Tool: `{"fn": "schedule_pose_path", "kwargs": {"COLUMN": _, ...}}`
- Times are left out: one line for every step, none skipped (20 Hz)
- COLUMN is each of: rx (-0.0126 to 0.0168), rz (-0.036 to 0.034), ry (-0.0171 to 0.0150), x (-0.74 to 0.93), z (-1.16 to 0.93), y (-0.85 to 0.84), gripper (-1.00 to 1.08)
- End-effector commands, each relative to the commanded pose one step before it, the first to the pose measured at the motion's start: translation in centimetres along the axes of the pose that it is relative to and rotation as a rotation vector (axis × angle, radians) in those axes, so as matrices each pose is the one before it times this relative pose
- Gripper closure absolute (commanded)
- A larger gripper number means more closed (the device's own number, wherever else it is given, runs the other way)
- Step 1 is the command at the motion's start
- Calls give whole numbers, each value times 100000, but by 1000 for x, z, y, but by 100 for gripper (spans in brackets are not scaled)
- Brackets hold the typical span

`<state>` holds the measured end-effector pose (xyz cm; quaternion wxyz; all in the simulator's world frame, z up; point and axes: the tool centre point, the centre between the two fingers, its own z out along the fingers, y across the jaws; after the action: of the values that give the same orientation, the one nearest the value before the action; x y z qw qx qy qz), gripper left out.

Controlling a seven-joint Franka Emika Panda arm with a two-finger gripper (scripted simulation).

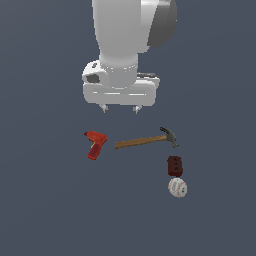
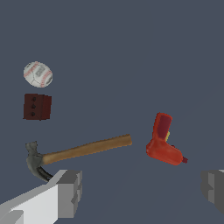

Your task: Pick up a designated object from a clutter of objects.

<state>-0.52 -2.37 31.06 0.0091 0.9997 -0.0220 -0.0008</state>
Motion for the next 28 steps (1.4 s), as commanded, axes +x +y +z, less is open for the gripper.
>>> {"fn": "schedule_pose_path", "kwargs": {"rx": 0, "rz": 0, "ry": 0, "x": 0, "z": 0, "y": 1, "gripper": -92}}
{"fn": "schedule_pose_path", "kwargs": {"rx": 0, "rz": 0, "ry": 0, "x": 2, "z": -14, "y": 6, "gripper": -92}}
{"fn": "schedule_pose_path", "kwargs": {"rx": 140, "rz": 78, "ry": 53, "x": -12, "z": -70, "y": 104, "gripper": -92}}
{"fn": "schedule_pose_path", "kwargs": {"rx": 173, "rz": 94, "ry": 65, "x": -14, "z": -103, "y": 136, "gripper": -92}}
{"fn": "schedule_pose_path", "kwargs": {"rx": 246, "rz": 130, "ry": 93, "x": -25, "z": -145, "y": 194, "gripper": -92}}
{"fn": "schedule_pose_path", "kwargs": {"rx": 298, "rz": 150, "ry": 113, "x": -37, "z": -184, "y": 240, "gripper": -92}}
{"fn": "schedule_pose_path", "kwargs": {"rx": 324, "rz": 152, "ry": 124, "x": -52, "z": -210, "y": 268, "gripper": -92}}
{"fn": "schedule_pose_path", "kwargs": {"rx": 255, "rz": 107, "ry": 97, "x": -55, "z": -175, "y": 220, "gripper": -92}}
{"fn": "schedule_pose_path", "kwargs": {"rx": 173, "rz": 62, "ry": 65, "x": -50, "z": -131, "y": 160, "gripper": -92}}
{"fn": "schedule_pose_path", "kwargs": {"rx": 89, "rz": 23, "ry": 32, "x": -40, "z": -85, "y": 98, "gripper": -92}}
{"fn": "schedule_pose_path", "kwargs": {"rx": 65, "rz": 7, "ry": 21, "x": -30, "z": -48, "y": 61, "gripper": -92}}
{"fn": "schedule_pose_path", "kwargs": {"rx": 0, "rz": 0, "ry": 0, "x": -8, "z": -2, "y": 7, "gripper": -92}}
{"fn": "schedule_pose_path", "kwargs": {"rx": -62, "rz": -19, "ry": -23, "x": 26, "z": 47, "y": -62, "gripper": -92}}
{"fn": "schedule_pose_path", "kwargs": {"rx": -66, "rz": 6, "ry": -18, "x": 58, "z": 81, "y": -93, "gripper": -92}}
{"fn": "schedule_pose_path", "kwargs": {"rx": -60, "rz": 33, "ry": -10, "x": 92, "z": 110, "y": -123, "gripper": -92}}
{"fn": "schedule_pose_path", "kwargs": {"rx": -73, "rz": 65, "ry": -6, "x": 127, "z": 144, "y": -156, "gripper": -92}}
{"fn": "schedule_pose_path", "kwargs": {"rx": -66, "rz": 72, "ry": -2, "x": 158, "z": 178, "y": -196, "gripper": -92}}
{"fn": "schedule_pose_path", "kwargs": {"rx": -93, "rz": 102, "ry": -3, "x": 188, "z": 216, "y": -235, "gripper": -92}}
{"fn": "schedule_pose_path", "kwargs": {"rx": -98, "rz": 97, "ry": -5, "x": 215, "z": 256, "y": -284, "gripper": -92}}
{"fn": "schedule_pose_path", "kwargs": {"rx": -133, "rz": 125, "ry": -7, "x": 241, "z": 298, "y": -327, "gripper": -92}}
{"fn": "schedule_pose_path", "kwargs": {"rx": -133, "rz": 125, "ry": -7, "x": 264, "z": 337, "y": -375, "gripper": -92}}
{"fn": "schedule_pose_path", "kwargs": {"rx": -139, "rz": 137, "ry": -4, "x": 286, "z": 375, "y": -419, "gripper": -92}}
{"fn": "schedule_pose_path", "kwargs": {"rx": -143, "rz": 150, "ry": -1, "x": 307, "z": 416, "y": -466, "gripper": -92}}
{"fn": "schedule_pose_path", "kwargs": {"rx": -154, "rz": 170, "ry": 1, "x": 325, "z": 459, "y": -514, "gripper": -92}}
{"fn": "schedule_pose_path", "kwargs": {"rx": -150, "rz": 173, "ry": 4, "x": 340, "z": 504, "y": -569, "gripper": -92}}
{"fn": "schedule_pose_path", "kwargs": {"rx": -151, "rz": 186, "ry": 7, "x": 353, "z": 550, "y": -623, "gripper": -92}}
{"fn": "schedule_pose_path", "kwargs": {"rx": -148, "rz": 200, "ry": 10, "x": 362, "z": 598, "y": -678, "gripper": -92}}
{"fn": "schedule_pose_path", "kwargs": {"rx": -138, "rz": 207, "ry": 13, "x": 367, "z": 648, "y": -738, "gripper": -92}}
